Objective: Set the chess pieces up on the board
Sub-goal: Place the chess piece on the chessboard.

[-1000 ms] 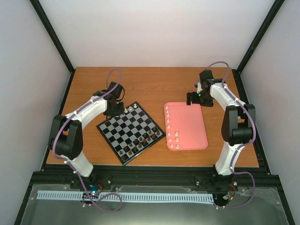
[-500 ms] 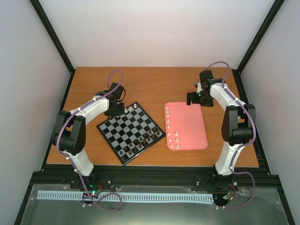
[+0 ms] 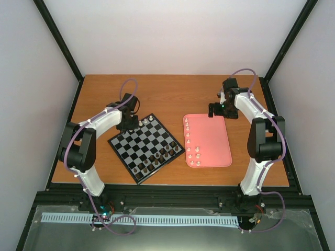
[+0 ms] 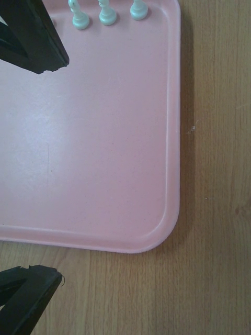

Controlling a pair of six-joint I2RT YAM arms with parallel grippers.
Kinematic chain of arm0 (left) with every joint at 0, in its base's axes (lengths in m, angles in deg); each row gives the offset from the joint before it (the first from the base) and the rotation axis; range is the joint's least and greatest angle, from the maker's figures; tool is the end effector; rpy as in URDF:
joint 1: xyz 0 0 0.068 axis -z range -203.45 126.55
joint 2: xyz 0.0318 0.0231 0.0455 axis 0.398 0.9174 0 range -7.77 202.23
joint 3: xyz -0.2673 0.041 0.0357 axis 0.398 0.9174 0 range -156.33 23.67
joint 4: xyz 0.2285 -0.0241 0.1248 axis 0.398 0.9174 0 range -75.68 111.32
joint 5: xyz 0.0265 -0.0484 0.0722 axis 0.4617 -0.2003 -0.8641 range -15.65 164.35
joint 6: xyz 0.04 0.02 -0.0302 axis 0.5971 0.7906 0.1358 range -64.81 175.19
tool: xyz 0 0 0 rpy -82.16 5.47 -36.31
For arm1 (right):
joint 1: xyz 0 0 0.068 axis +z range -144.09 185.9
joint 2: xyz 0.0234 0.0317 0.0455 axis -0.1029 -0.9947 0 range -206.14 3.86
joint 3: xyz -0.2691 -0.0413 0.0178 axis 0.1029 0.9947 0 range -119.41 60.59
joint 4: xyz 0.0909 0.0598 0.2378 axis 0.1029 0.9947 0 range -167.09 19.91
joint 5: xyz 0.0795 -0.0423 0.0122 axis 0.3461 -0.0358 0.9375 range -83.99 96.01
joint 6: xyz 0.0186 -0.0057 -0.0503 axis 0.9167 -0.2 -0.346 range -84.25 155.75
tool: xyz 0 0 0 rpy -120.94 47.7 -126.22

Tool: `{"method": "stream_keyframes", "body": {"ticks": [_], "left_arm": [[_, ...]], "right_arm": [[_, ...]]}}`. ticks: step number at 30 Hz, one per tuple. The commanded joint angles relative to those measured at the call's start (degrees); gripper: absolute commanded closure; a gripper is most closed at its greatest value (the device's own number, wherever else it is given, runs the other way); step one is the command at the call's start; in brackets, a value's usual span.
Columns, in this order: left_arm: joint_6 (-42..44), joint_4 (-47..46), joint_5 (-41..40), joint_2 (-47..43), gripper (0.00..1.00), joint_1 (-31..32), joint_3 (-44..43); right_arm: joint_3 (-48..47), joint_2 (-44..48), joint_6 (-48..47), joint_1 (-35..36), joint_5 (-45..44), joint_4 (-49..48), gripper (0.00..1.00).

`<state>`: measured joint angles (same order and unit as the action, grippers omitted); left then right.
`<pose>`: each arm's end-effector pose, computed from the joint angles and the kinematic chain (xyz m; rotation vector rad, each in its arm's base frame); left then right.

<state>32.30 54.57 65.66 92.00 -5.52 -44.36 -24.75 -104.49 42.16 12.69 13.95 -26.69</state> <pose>0.3236 -0.0990 0.1919 -0.1545 2.7905 0.0445 0.3800 0.0502 0.2188 -0.0382 2.8599 0.2452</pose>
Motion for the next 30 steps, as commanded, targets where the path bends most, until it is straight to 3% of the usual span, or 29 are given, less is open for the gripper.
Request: {"method": "stream_keyframes", "body": {"ticks": [1,30], "left_arm": [[0.3,-1.1,-0.8,0.7,0.99,-0.8,0.6],[0.6,-1.1,2.0,-2.7,0.82,-0.8,5.6]], "right_arm": [[0.1,-0.2,-0.7,0.4,-0.7,0.1,0.00],[0.8,0.3,-0.6,0.5,-0.4,0.0,0.00]]}}
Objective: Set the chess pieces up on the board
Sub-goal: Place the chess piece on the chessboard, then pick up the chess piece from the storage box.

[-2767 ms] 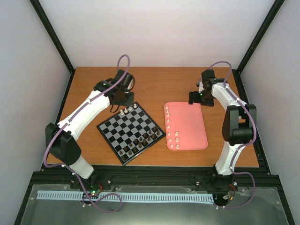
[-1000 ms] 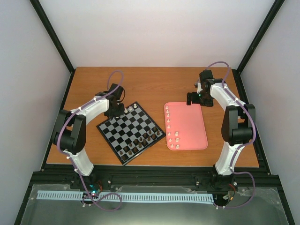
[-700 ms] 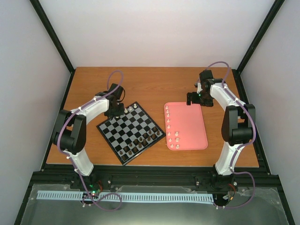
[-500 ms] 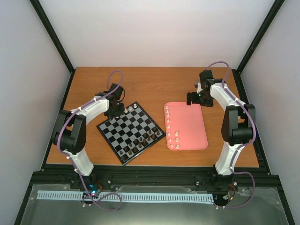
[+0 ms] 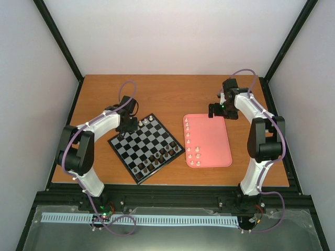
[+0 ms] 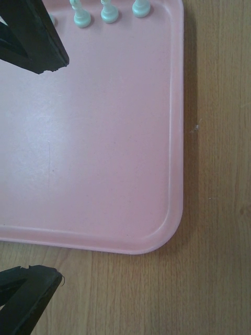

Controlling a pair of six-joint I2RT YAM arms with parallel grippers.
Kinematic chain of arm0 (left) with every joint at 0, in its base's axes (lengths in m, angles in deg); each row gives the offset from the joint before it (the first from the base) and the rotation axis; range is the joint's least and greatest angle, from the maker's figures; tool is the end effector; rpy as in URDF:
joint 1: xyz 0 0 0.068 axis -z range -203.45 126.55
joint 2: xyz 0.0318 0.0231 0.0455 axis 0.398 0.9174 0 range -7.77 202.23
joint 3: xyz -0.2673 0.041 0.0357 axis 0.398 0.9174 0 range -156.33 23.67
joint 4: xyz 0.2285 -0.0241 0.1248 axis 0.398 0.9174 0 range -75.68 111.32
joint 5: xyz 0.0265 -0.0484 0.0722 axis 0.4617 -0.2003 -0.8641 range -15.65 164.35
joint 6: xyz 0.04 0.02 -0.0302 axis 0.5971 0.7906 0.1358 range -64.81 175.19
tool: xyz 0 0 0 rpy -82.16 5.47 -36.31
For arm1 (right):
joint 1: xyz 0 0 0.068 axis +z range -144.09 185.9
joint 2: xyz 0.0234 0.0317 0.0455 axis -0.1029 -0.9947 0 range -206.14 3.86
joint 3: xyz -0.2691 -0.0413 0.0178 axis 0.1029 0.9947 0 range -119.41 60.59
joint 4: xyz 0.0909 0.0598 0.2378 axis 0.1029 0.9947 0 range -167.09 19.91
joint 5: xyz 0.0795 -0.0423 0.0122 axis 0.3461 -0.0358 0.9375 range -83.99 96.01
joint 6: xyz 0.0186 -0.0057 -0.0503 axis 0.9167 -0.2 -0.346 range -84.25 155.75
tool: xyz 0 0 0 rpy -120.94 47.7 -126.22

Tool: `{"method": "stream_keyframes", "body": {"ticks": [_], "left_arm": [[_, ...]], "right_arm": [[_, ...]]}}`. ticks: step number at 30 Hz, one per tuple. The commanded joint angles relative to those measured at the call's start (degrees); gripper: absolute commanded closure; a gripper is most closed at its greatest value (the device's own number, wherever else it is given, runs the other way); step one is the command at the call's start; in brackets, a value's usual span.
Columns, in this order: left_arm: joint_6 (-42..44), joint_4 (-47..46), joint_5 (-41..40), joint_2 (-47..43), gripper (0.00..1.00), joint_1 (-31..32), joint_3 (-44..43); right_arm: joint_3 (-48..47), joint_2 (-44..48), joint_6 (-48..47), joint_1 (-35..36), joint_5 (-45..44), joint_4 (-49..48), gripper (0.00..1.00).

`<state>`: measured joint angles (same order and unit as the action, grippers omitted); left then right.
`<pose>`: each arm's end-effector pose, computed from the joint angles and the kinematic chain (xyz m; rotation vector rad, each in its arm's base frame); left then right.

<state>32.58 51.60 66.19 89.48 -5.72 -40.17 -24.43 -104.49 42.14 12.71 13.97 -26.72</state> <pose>0.3129 -0.0947 0.1874 -0.1519 2.7729 0.0230 0.3793 0.0503 0.2173 -0.0388 2.8649 0.2453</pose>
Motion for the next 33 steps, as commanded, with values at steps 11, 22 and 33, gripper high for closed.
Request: {"method": "stream_keyframes", "body": {"ticks": [11,22,33], "left_arm": [[0.6,2.3,1.5,-1.1,0.54,-0.6,0.8],[1.7,15.4,0.9,-14.5,0.00,-0.6,-7.7],[4.0,21.4,7.8,-13.2,0.03,14.8,-21.3]], "right_arm": [[0.7,0.7,-0.7,0.7,-0.3,-0.3,0.00],[0.2,1.2,-0.5,0.7,-1.1,0.1,0.00],[0.5,2.0,0.9,1.0,-1.7,0.3,0.00]]}}
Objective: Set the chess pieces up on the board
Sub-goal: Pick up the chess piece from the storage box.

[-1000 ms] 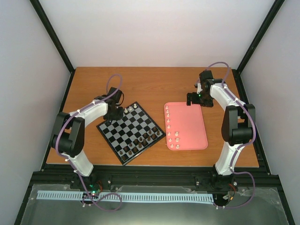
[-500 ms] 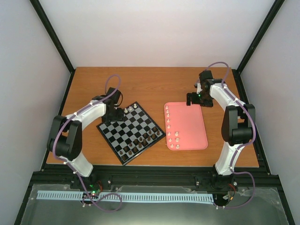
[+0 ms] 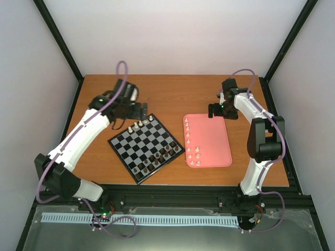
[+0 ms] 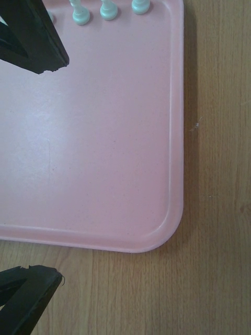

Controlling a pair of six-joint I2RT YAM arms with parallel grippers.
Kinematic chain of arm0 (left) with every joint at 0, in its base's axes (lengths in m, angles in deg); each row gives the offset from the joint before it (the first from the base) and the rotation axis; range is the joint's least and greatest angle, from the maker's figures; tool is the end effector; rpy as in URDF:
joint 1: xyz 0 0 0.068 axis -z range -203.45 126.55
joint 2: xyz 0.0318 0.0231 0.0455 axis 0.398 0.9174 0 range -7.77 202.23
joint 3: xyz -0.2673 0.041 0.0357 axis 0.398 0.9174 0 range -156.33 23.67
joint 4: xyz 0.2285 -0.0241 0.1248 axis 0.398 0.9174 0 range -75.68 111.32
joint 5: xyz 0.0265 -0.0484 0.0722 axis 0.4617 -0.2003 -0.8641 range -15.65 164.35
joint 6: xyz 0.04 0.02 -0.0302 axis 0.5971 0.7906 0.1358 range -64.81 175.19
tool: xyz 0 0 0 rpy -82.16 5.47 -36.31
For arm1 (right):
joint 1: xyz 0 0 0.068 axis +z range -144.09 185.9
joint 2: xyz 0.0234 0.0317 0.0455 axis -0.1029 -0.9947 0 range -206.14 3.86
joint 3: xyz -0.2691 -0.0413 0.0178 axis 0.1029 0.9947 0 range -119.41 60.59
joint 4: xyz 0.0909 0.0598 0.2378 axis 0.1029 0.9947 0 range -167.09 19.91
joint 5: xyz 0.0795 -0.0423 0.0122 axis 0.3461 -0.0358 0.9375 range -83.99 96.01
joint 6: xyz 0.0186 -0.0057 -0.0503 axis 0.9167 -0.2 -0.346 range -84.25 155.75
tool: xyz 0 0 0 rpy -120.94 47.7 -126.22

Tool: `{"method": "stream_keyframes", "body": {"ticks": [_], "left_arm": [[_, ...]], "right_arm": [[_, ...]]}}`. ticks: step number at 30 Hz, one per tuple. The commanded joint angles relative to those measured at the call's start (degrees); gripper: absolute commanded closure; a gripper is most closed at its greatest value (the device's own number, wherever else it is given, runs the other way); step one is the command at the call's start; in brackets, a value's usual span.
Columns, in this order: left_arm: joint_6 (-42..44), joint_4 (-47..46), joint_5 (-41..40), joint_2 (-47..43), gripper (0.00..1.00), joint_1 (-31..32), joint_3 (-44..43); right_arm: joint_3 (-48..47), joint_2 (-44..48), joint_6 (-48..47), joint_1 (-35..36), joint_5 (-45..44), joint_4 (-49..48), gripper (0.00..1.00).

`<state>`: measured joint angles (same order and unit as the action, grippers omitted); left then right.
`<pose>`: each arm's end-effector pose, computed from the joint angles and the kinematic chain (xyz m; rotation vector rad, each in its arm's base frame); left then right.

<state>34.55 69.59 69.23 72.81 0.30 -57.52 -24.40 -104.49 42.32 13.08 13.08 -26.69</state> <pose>0.2616 -0.1116 0.3471 0.0326 2.5308 -0.1998 0.3789 0.0522 0.2171 -0.0403 2.8664 0.2249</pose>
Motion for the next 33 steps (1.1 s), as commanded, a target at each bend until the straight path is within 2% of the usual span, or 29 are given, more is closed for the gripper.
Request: {"method": "stream_keyframes", "body": {"ticks": [1,6,13,22,29,33], "left_arm": [[2.5,3.2,6.6,5.1,0.04,11.5,-4.8],[5.1,3.0,7.3,14.2,0.06,24.4,-10.8],[6.9,-3.4,8.3,24.6,0.21,32.2,-15.8],[8.9,-8.3,8.6,36.2,0.30,34.5,-21.7],[10.5,-8.7,8.5,39.0,0.39,34.5,-22.4],[10.2,-9.1,9.4,40.2,0.40,34.5,-22.3]], "right_arm": [[0.6,1.9,0.9,0.6,-0.8,0.2,0.00],[1.6,2.4,1.4,0.9,-0.4,-0.9,0.00],[3.0,3.2,0.9,1.0,-0.6,-1.8,0.00],[4.1,4.1,0.4,1.0,-0.9,-2.6,0.00],[4.4,4.2,0.6,1.0,-1.0,-3.1,0.00],[4.6,4.1,0.6,1.0,-1.1,-3.4,0.00]]}}
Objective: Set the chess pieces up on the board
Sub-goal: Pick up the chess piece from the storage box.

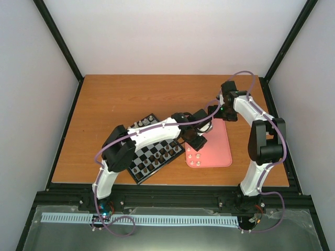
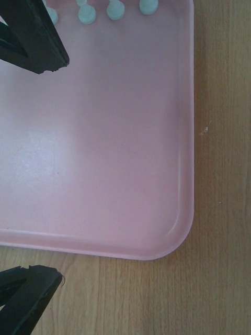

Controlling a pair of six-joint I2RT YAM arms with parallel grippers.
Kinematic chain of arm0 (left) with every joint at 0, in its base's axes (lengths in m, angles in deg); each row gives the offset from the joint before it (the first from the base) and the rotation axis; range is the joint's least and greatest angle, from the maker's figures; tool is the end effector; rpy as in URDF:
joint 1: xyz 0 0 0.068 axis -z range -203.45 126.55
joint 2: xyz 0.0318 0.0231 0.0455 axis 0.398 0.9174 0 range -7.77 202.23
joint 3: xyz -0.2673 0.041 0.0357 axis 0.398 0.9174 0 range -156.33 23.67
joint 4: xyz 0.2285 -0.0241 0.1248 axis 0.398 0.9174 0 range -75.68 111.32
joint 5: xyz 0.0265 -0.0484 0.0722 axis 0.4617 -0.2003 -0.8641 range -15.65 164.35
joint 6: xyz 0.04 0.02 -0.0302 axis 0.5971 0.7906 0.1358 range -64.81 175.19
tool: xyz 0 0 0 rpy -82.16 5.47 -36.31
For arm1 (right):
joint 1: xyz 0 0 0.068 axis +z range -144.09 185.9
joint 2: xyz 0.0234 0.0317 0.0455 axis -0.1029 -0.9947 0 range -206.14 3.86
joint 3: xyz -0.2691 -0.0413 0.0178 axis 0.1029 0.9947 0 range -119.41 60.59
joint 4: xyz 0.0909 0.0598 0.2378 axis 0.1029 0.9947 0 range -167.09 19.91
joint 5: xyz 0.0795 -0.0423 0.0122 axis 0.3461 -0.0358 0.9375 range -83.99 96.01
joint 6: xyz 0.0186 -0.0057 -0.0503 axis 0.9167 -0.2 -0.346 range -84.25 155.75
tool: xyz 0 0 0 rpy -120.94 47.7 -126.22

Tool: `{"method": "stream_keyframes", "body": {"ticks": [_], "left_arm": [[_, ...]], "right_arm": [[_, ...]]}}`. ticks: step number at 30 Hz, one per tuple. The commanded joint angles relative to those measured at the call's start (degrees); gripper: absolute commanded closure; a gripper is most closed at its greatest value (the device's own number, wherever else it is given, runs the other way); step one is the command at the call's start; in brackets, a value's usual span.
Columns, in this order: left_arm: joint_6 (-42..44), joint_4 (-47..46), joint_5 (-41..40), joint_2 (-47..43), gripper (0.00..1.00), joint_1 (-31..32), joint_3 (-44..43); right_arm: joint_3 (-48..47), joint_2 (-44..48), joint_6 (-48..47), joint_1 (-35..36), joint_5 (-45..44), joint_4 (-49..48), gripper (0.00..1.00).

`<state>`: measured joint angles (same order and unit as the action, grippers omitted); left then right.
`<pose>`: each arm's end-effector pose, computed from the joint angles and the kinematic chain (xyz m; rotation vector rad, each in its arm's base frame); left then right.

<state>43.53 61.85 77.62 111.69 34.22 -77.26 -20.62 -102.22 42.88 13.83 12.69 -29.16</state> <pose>0.2366 -0.3776 0.2222 1.1107 2.5727 -0.4037 0.3689 0.0556 0.2141 -0.0448 2.8509 0.2216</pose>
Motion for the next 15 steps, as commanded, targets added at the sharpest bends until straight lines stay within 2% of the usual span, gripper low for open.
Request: {"method": "stream_keyframes", "body": {"ticks": [1,9,12,15], "left_arm": [[1.1,-1.4,1.2,1.6,0.40,0.6,-2.5],[0.7,-2.6,1.9,3.0,0.42,0.6,-1.6],[0.6,-3.0,2.2,4.0,0.47,0.6,-1.6],[0.4,-3.3,2.4,4.6,0.47,0.6,-1.0]], "right_arm": [[0.9,1.8,0.1,0.3,-0.7,-0.9,0.00],[1.0,1.4,-0.2,0.3,-1.0,-0.8,0.00],[1.1,1.3,-0.2,0.3,-1.0,-0.9,0.00],[1.3,1.4,-0.3,0.3,-1.0,-0.9,0.00]]}}
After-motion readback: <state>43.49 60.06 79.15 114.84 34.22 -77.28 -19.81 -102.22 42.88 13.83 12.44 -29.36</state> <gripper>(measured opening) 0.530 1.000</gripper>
